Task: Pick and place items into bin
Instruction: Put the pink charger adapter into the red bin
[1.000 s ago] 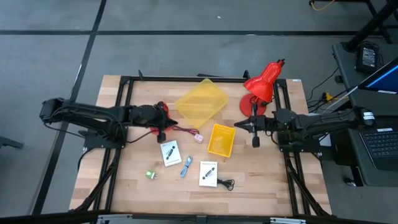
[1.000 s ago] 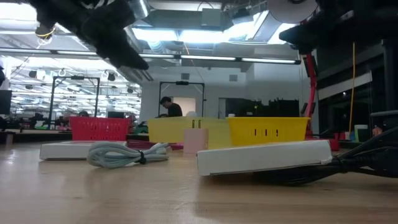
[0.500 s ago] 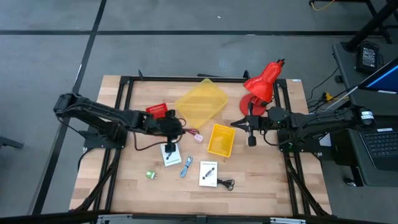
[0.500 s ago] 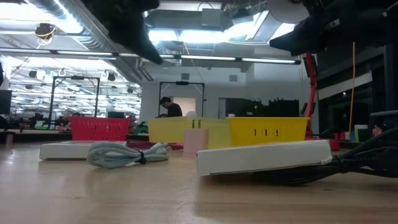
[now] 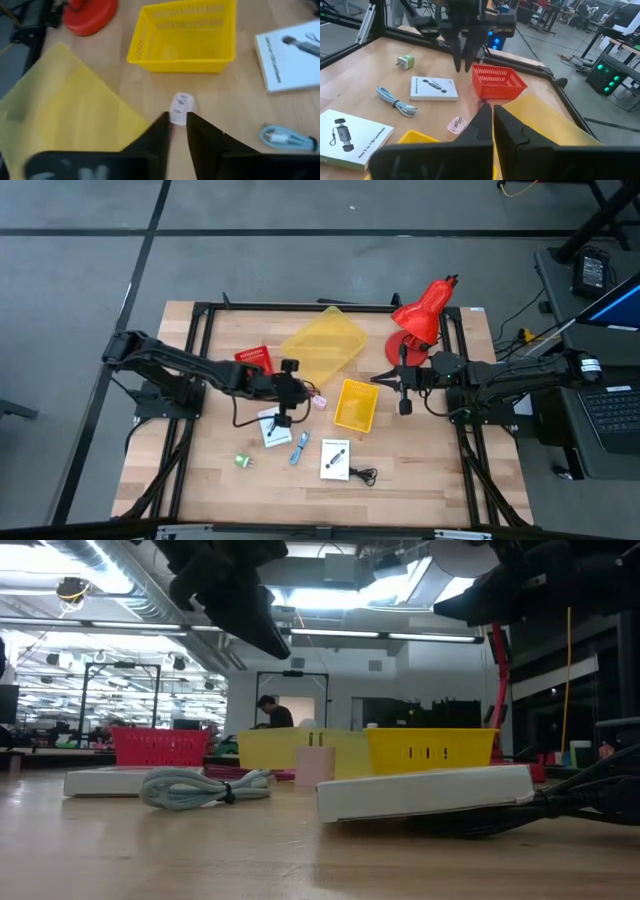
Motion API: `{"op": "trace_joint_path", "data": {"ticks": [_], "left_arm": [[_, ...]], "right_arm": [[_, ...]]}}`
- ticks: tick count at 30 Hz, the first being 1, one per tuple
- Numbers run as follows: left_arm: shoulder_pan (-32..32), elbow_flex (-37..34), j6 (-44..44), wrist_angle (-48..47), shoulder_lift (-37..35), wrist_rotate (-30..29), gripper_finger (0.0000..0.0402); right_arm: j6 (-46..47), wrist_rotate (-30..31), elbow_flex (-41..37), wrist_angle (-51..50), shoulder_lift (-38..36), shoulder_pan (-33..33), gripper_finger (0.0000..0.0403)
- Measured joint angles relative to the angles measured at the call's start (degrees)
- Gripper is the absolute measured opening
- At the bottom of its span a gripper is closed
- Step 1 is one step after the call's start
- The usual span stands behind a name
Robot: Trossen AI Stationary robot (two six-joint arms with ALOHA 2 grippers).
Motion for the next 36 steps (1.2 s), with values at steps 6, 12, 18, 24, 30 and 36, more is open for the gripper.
{"op": "trace_joint_path", "data": {"ticks": [6,12,18,24,30,36], "left_arm": [[-0.1,1.3,5.2,0.3,2.4,-3.3,0.0135],[-0.8,1.4,6.5,0.6,3.5,-9.1,0.0187],[-1.5,1.4,6.4,2.2,3.5,-11.7,0.0222],[-1.8,1.4,9.4,3.5,3.5,-12.3,0.0230],[-1.6,1.4,6.3,5.0,3.4,-10.5,0.0227],[1.0,3.0,6.5,5.7,4.2,-0.4,0.0226]], "right_arm": [[0.0,0.0,0.0,-0.1,0.0,0.0,0.0000],[0.0,0.0,0.0,-0.4,0.0,0.0,0.0000],[0.0,0.0,0.0,-0.4,0.0,0.0,0.0000],[0.0,0.0,0.0,-0.4,0.0,0.0,0.0000],[0.0,0.0,0.0,0.0,0.0,0.0,0.0000],[1.4,0.0,0.0,0.0,0.0,0.0,0.0000]]}}
